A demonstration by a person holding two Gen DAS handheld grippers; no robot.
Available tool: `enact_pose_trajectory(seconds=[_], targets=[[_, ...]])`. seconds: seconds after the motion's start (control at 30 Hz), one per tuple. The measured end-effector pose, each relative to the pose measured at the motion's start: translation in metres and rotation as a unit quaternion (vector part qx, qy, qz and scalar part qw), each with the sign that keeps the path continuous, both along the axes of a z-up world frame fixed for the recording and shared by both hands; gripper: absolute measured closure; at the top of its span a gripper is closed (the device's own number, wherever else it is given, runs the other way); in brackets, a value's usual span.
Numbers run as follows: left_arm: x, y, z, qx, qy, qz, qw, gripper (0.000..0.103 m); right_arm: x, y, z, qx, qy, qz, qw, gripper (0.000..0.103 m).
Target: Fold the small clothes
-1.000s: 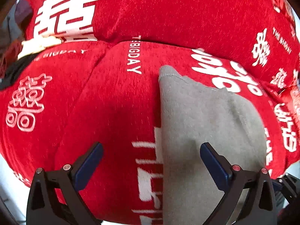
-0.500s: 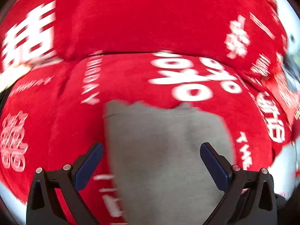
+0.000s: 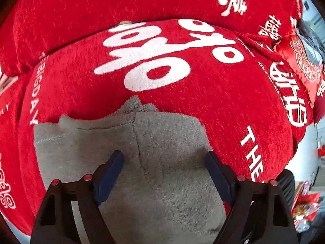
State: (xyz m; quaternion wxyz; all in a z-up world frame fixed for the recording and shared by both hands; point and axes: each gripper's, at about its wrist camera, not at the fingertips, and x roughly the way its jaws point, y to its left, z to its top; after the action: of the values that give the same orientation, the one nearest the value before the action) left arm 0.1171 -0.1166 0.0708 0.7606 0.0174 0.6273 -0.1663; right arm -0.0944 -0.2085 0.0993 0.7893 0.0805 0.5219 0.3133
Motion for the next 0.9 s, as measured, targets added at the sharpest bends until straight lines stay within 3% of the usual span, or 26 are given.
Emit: enact_pose_trajectory(seconds=[0.13, 0.5, 0.63, 0.67, 0.7, 0.77, 0.8, 0.83, 0.9], targets=[[0.007, 0.004, 0.008, -0.015, -0.010, 0.008, 0.9998, 0.019, -0.001, 0.006, -0.001, 0.003, -0.004, 0.012, 1.000, 0.050], [0.013, -0.022, 0.004, 0.006, 0.017, 0.007, 0.9998, 0.018, -0.002, 0.021, -0.008, -0.019, -0.005, 0.027, 0.999, 0.050], [0.009, -0.031, -0.004, 0.054, 0.002, 0.007, 0.9985, 0.020, 0.000, 0.022, -0.011, -0.019, -0.002, 0.023, 1.000, 0.050], [0.010, -0.031, -0.005, 0.062, -0.002, 0.012, 0.9980, 0.042, 0.000, 0.023, -0.012, -0.020, -0.003, 0.024, 1.000, 0.050], [0.010, -0.030, -0.006, 0.060, 0.001, 0.013, 0.9981, 0.079, 0.001, 0.024, -0.013, -0.022, -0.005, 0.025, 0.999, 0.050], [0.013, -0.026, -0.003, 0.044, 0.007, 0.023, 0.9987, 0.089, 0.001, 0.025, -0.015, -0.026, -0.003, 0.029, 0.999, 0.066], [0.012, -0.025, 0.001, 0.041, -0.001, 0.026, 0.9988, 0.093, 0.001, 0.026, -0.015, -0.029, -0.001, 0.032, 0.999, 0.084], [0.012, -0.025, 0.007, 0.045, -0.010, 0.026, 0.9986, 0.094, 0.001, 0.027, -0.016, -0.036, 0.000, 0.031, 0.999, 0.095], [0.014, -0.024, 0.016, 0.048, -0.023, 0.029, 0.9982, 0.094, 0.000, 0.026, -0.014, -0.042, -0.006, 0.032, 0.999, 0.096]])
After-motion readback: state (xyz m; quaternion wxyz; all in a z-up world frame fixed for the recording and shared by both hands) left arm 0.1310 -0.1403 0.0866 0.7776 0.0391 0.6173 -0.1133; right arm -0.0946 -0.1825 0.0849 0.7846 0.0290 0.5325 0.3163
